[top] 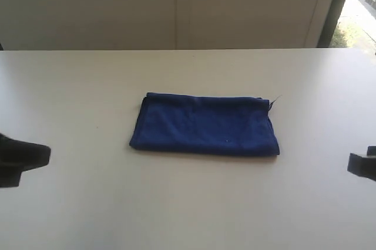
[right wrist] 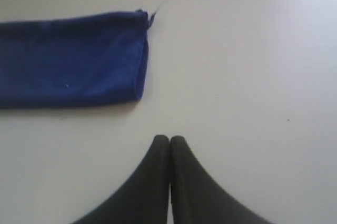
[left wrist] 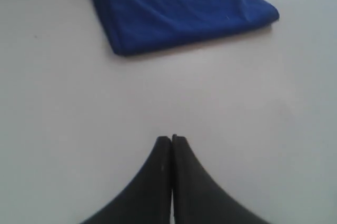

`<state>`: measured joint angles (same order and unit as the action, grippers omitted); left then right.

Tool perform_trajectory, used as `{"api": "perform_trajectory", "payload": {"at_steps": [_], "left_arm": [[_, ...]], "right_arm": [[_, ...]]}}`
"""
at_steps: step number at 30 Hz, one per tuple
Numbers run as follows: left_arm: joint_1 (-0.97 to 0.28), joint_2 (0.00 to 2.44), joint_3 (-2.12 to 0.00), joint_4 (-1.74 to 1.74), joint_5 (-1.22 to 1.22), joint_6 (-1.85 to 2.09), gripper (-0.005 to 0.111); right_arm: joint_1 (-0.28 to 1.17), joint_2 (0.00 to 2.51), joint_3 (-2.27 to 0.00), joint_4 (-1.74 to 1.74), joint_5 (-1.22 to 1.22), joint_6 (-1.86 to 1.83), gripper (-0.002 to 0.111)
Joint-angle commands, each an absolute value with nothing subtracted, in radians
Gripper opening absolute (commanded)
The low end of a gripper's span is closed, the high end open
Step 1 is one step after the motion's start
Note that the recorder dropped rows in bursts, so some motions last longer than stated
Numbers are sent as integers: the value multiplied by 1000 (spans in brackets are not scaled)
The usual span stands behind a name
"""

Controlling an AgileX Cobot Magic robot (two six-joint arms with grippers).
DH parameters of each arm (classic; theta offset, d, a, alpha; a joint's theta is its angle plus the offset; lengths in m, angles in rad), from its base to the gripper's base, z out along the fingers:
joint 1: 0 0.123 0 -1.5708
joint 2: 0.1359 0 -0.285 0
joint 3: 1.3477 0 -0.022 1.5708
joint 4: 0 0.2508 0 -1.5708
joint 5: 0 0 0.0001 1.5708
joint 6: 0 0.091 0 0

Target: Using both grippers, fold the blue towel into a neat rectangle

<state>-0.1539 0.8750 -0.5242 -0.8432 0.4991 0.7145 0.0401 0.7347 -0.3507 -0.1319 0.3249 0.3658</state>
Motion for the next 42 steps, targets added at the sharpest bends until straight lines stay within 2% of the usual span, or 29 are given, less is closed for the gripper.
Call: {"api": "perform_trajectory", "payload": {"at_steps": [1, 9, 16, 22, 32, 42], "left_arm": [[-151, 1139, -737, -783, 661, 760, 0], [-222, 1482, -1065, -778, 682, 843, 0], [-349, 1747, -1310, -643, 673, 775, 0], [-374, 1939, -1487, -566, 638, 722, 0], [-374, 2105, -1539, -600, 437, 733, 0], [-372, 2176, -1538, -632, 447, 741, 0]], "right_arm": [[52, 904, -552, -48, 561, 168, 0], [52, 1171, -781, 311, 710, -289, 0], [50, 1410, -972, 324, 774, -356, 0], [50, 1591, -1143, 326, 787, -389, 0], [38, 1845, -1369, 343, 831, -421, 0], [1, 1926, -1467, 343, 829, -423, 0]]}}
